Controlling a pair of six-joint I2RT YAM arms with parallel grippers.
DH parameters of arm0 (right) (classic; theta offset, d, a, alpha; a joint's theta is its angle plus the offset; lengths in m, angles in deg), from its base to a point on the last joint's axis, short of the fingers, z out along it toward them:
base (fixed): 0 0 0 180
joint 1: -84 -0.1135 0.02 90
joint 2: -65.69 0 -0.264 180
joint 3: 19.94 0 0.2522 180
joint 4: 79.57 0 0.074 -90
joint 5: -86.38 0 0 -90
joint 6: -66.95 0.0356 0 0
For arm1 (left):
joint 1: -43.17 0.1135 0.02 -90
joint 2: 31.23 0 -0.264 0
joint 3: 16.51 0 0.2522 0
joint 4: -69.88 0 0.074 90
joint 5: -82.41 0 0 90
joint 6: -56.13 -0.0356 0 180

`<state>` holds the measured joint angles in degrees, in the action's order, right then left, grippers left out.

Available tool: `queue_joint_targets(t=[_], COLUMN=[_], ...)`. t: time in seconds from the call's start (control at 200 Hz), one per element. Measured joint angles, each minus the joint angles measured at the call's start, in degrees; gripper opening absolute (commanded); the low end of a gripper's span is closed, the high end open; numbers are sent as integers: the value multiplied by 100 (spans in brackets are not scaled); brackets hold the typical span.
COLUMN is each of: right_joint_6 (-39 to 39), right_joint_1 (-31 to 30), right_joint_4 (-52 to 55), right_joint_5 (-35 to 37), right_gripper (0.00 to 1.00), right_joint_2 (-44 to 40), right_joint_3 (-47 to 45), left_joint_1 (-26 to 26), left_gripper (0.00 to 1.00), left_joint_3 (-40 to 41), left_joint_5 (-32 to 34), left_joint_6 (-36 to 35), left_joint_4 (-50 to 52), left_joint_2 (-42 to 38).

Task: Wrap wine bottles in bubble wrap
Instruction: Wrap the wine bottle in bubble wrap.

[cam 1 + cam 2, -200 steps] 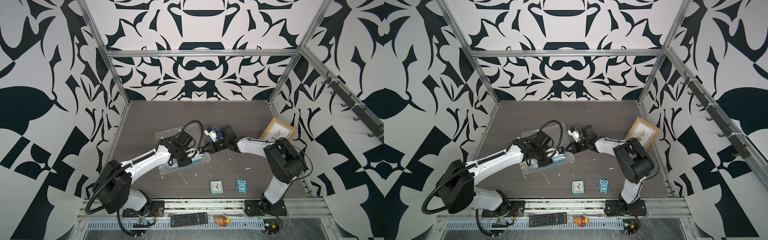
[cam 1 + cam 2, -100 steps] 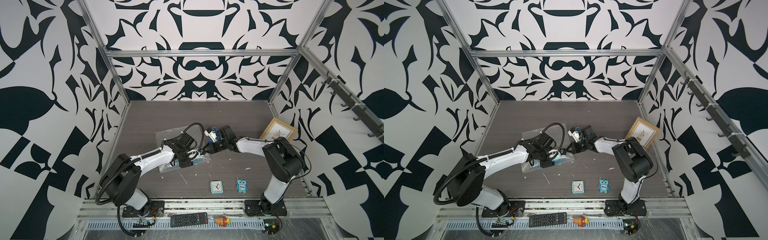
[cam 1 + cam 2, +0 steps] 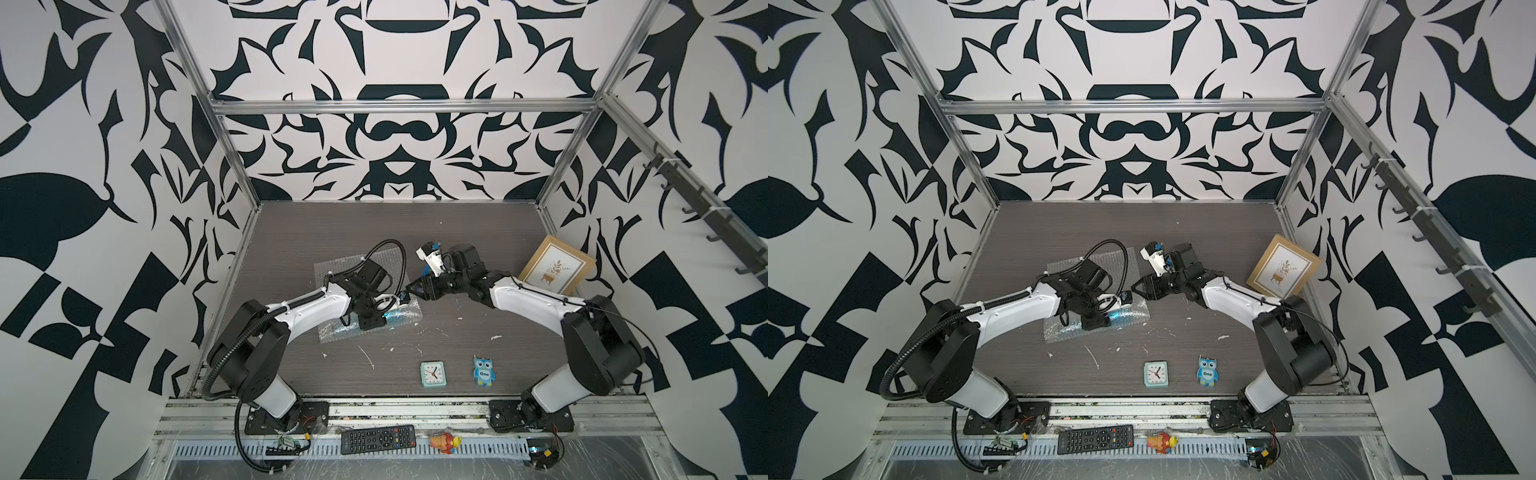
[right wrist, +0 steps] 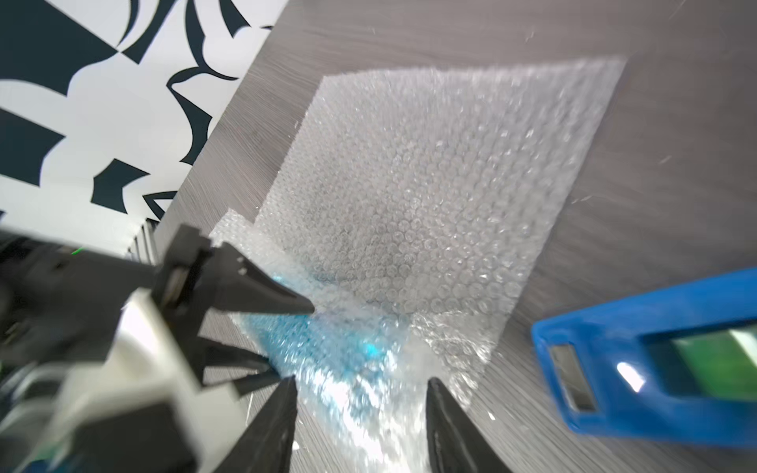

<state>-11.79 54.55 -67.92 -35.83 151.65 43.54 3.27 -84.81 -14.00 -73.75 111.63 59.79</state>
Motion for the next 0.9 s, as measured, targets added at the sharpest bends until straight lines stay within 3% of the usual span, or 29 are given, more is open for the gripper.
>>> queue_joint_targets(t=[0.24,0.41,0.6,0.9], right_joint_6=[-1502,-3180,-5053,-6511], right_joint_1=[-131,-1213,-2275,-2367], right_joint_4=[-136,-400,-533,-1095], right_joint_5=[881,1661,2400,2806], right_gripper=[64,71,74,76], right_joint_2=[-1718,-2483,-1661,94], right_joint_3=[-1263,-2090,-1834,-1119], left_joint_1=[378,605,702,791], left_gripper=[36,36,37,38], left_joint_3=[-492,-741,-988,-1263], left_joint_5=[-603,-1001,-1318,-1711], left_joint_6=[68,153,201,238], left_joint_4=[538,839,1108,1434], left_joint_2=[326,533,750,1016])
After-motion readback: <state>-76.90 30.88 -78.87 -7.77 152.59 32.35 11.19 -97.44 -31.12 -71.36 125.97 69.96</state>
